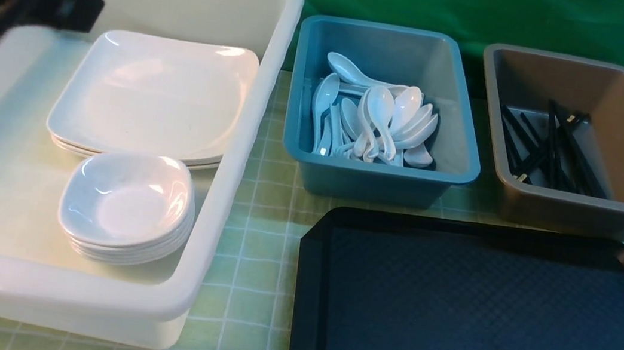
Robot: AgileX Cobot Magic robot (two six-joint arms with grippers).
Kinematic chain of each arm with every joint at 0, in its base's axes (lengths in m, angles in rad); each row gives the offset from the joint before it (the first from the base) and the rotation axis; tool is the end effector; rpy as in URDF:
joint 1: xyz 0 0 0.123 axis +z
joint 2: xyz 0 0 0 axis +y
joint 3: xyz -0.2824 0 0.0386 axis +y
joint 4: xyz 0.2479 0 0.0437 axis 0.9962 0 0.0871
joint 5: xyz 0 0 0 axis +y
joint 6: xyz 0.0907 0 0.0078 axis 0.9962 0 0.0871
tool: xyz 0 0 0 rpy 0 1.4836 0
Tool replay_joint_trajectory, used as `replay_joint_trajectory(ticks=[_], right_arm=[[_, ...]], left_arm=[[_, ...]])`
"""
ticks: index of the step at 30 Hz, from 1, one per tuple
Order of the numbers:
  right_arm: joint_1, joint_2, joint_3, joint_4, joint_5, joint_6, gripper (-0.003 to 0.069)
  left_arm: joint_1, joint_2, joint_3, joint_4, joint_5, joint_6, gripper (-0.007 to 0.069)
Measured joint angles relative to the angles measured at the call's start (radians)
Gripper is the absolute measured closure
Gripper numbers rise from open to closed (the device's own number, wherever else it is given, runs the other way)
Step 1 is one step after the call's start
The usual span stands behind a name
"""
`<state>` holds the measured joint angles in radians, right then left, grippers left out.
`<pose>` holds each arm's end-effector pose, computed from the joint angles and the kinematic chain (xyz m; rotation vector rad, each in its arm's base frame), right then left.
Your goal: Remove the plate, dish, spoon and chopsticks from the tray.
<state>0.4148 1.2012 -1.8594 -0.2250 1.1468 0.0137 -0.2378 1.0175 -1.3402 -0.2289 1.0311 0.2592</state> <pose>0.1774 0.0579 0.5523 -0.3477 1.9228 0.0196 0.1696 -0.0594 0.4524 0.5183 2.1170 -0.2691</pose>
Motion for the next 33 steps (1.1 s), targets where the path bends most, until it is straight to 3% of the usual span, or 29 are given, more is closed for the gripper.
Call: replay_joint_trajectory(ticks=[4, 8, 9, 11, 12, 13, 16, 23, 33], right_arm=[[-0.004, -0.323, 0.384, -0.016, -0.275, 0.051, 0.0658], [-0.005, -0.679, 0.855, -0.019, -0.697, 0.084, 0.0658], [-0.005, -0.695, 0.877, -0.019, -0.717, 0.084, 0.0658], [-0.005, -0.870, 1.134, -0.019, -0.972, 0.097, 0.0658], [-0.005, -0.870, 1.151, -0.019, -0.972, 0.097, 0.0658], [-0.005, -0.968, 1.281, -0.019, -1.122, 0.098, 0.0658], [-0.005, -1.073, 1.444, -0.019, -1.292, 0.102, 0.0658], [-0.005, -1.133, 1.529, -0.019, -1.406, 0.158, 0.0608], [-0.005, -1.133, 1.534, -0.019, -1.417, 0.177, 0.0547]], left_arm=[[0.000, -0.201, 0.205, -0.019, -0.127, -0.023, 0.0643], [0.000, -0.415, 0.460, -0.022, -0.329, -0.085, 0.0643], [0.000, -0.436, 0.485, -0.022, -0.350, -0.093, 0.0643], [0.000, -0.557, 0.634, -0.022, -0.471, -0.142, 0.0643], [0.000, -0.565, 0.657, -0.022, -0.480, -0.142, 0.0643], [0.000, -0.627, 0.746, -0.022, -0.556, -0.177, 0.0643], [0.000, -0.717, 0.884, -0.022, -0.667, -0.198, 0.0642], [0.000, -0.773, 1.006, -0.024, -0.810, -0.204, 0.0642], [0.000, -0.773, 1.009, -0.021, -0.816, -0.204, 0.0642]])
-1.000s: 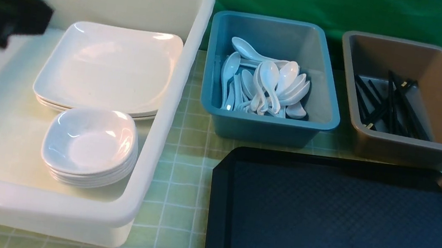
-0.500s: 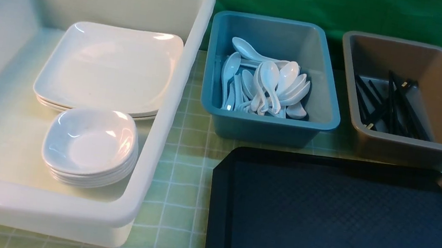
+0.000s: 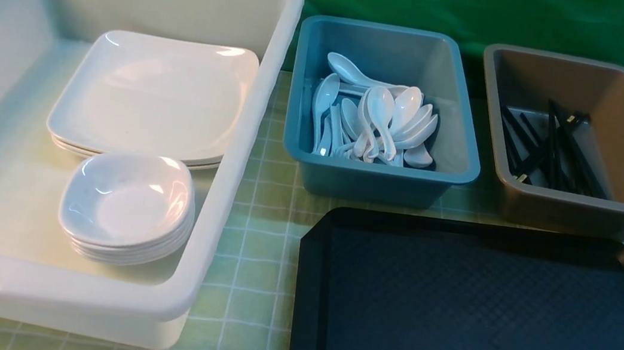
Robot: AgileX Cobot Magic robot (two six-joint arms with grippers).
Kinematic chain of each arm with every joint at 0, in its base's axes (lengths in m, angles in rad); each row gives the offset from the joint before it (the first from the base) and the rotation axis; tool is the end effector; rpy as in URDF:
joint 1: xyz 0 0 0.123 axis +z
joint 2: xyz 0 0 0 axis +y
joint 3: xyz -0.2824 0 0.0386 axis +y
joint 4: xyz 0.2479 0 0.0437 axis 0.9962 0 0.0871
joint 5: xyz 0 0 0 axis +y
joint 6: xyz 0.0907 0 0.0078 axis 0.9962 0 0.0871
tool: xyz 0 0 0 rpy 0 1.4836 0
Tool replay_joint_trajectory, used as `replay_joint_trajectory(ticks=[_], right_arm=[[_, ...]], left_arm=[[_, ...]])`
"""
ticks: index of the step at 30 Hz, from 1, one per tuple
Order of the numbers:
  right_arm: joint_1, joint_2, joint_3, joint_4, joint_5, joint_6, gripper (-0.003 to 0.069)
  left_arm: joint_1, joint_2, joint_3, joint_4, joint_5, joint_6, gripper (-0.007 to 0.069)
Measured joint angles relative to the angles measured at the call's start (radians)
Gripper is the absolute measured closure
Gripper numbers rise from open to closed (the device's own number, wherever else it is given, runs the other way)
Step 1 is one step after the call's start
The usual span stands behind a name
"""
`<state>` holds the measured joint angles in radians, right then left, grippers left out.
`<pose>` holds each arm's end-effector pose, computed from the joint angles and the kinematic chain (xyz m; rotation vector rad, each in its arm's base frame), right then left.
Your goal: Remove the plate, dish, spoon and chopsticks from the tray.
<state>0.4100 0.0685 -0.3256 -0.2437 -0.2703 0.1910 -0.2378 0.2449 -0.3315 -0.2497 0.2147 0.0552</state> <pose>0.0199 0.0150 0.3379 -0.2765 0.9311 0.3679 0.0663 -0.0210 0.2906 0.0806 1.6158 -0.3726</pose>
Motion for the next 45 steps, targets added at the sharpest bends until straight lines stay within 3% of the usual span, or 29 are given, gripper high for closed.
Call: replay_joint_trajectory(ticks=[8, 12, 18, 22, 29, 45], right_arm=[[0.000, 0.000, 0.000, 0.000, -0.001, 0.001, 0.0535], [0.000, 0.000, 0.000, 0.000, -0.001, 0.001, 0.0524], [0.000, 0.000, 0.000, 0.000, -0.001, 0.001, 0.0512], [0.000, 0.000, 0.000, 0.000, -0.001, 0.001, 0.0502], [0.000, 0.000, 0.000, 0.000, -0.001, 0.001, 0.0483], [0.000, 0.000, 0.000, 0.000, -0.001, 0.001, 0.0445]], left_arm=[[0.000, 0.000, 0.000, 0.003, 0.000, 0.000, 0.0642], [0.007, -0.019, 0.009, 0.115, -0.017, -0.002, 0.0642], [0.175, -0.149, 0.182, 0.208, -0.148, -0.007, 0.0642], [0.251, -0.227, 0.322, 0.226, -0.148, -0.007, 0.0642], [0.249, -0.244, 0.339, 0.233, -0.003, -0.006, 0.0642], [0.249, -0.244, 0.339, 0.236, 0.004, -0.005, 0.0642]])
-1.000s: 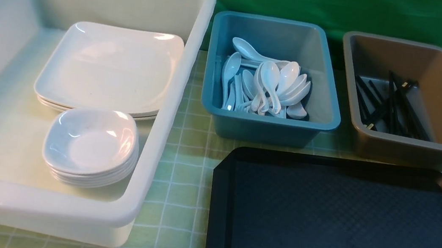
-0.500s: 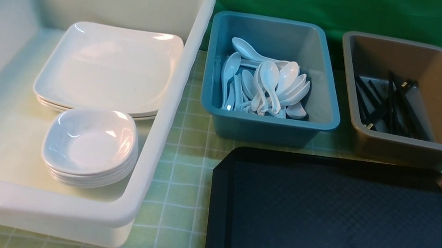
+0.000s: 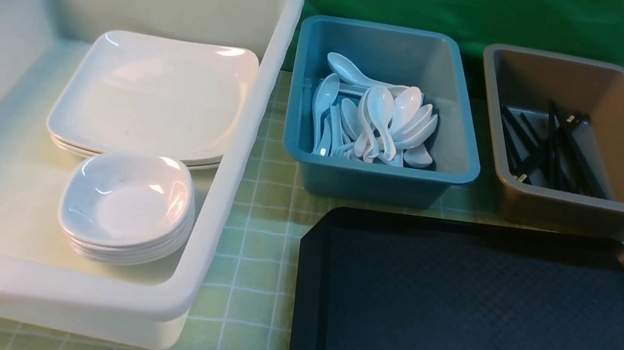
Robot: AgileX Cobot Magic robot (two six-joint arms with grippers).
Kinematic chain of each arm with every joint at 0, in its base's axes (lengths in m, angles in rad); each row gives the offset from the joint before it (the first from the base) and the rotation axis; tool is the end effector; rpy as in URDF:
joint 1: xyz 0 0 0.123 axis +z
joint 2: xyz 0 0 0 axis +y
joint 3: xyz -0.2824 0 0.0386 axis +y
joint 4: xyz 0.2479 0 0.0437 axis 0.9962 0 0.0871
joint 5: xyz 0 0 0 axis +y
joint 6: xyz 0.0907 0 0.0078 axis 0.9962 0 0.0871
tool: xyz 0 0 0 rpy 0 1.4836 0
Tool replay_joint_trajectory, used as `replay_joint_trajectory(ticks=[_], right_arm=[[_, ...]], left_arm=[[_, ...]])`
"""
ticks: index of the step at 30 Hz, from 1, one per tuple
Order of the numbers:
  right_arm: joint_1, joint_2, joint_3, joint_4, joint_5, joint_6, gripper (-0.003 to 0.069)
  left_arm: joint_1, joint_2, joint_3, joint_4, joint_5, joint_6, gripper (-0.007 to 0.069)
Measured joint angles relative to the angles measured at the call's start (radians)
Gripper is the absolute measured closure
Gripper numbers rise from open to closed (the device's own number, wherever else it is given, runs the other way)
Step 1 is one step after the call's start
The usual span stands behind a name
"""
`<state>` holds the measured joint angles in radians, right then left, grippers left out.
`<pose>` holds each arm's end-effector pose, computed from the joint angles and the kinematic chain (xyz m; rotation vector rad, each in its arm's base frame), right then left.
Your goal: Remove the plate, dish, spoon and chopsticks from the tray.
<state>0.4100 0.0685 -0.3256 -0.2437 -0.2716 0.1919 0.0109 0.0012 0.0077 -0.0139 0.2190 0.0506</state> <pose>0.0198 0.0150 0.3379 -0.2761 0.9300 0.3690 0.0560 0.0003 0.1905 0.0246 1.7114 0.0330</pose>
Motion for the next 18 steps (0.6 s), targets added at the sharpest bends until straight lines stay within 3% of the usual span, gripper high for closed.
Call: replay_joint_trajectory(ticks=[10, 16, 18], right_arm=[[0.000, 0.000, 0.000, 0.002, 0.021, -0.002, 0.0424], [0.000, 0.046, 0.006, 0.222, 0.156, -0.192, 0.0421], [0.000, 0.056, 0.010, 0.244, 0.163, -0.216, 0.0420]], left_arm=[[0.000, 0.000, 0.000, 0.001, 0.000, 0.000, 0.0641], [0.000, 0.000, 0.000, 0.001, 0.000, 0.010, 0.0641], [0.000, 0.000, 0.000, 0.001, 0.000, 0.012, 0.0641]])
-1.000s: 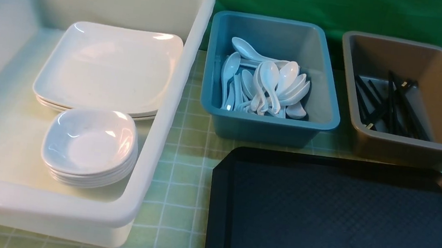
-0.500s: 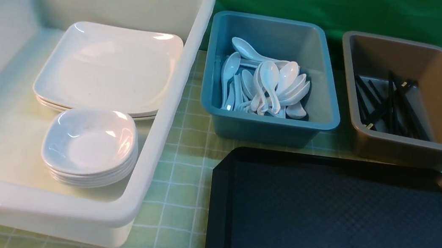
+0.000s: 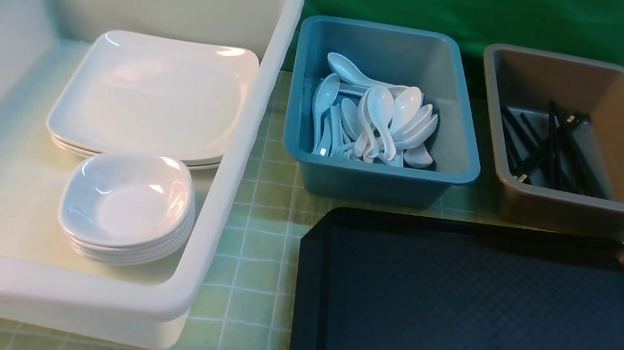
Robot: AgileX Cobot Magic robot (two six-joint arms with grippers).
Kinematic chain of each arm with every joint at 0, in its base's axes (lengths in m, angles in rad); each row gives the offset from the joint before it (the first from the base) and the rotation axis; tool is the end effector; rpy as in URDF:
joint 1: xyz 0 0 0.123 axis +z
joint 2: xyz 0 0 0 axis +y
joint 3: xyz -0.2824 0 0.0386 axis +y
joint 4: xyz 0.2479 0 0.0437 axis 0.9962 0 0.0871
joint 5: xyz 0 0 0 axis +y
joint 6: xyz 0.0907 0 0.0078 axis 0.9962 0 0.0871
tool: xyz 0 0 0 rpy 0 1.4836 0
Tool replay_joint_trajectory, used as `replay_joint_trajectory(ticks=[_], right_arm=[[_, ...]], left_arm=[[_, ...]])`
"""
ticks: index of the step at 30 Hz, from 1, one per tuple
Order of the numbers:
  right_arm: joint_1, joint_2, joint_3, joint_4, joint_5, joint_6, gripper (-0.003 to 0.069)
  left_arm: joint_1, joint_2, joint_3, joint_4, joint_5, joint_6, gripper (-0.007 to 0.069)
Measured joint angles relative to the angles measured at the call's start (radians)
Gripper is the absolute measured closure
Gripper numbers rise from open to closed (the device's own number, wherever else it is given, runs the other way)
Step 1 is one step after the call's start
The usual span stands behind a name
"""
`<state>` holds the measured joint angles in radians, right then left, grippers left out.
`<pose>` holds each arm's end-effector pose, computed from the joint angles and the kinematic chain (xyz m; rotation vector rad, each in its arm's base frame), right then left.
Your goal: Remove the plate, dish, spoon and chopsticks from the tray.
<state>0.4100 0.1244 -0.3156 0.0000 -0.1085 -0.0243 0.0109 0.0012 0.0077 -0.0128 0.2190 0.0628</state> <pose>0.0404 0.0175 0.3206 -0.2565 1.1626 0.3394 0.0560 0.0004 0.1905 0.0358 1.7113 0.0431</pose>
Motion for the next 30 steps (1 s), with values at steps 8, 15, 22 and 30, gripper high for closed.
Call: replay_joint_trajectory(ticks=[8, 15, 22, 30], right_arm=[[-0.026, 0.011, 0.038, 0.034, 0.033, -0.127, 0.0419], [-0.324, -0.037, 0.241, 0.034, 0.148, -0.164, 0.0418], [-0.458, -0.121, 0.324, 0.035, 0.330, -0.177, 0.0418], [-0.458, -0.123, 0.324, 0.036, 0.337, -0.149, 0.0418]], left_arm=[[0.000, 0.000, 0.000, 0.000, 0.001, 0.011, 0.0641], [0.000, -0.002, 0.000, 0.000, 0.001, 0.011, 0.0641], [-0.001, -0.002, 0.000, 0.000, 0.004, 0.014, 0.0641], [-0.001, -0.003, 0.000, 0.000, 0.004, 0.014, 0.0641]])
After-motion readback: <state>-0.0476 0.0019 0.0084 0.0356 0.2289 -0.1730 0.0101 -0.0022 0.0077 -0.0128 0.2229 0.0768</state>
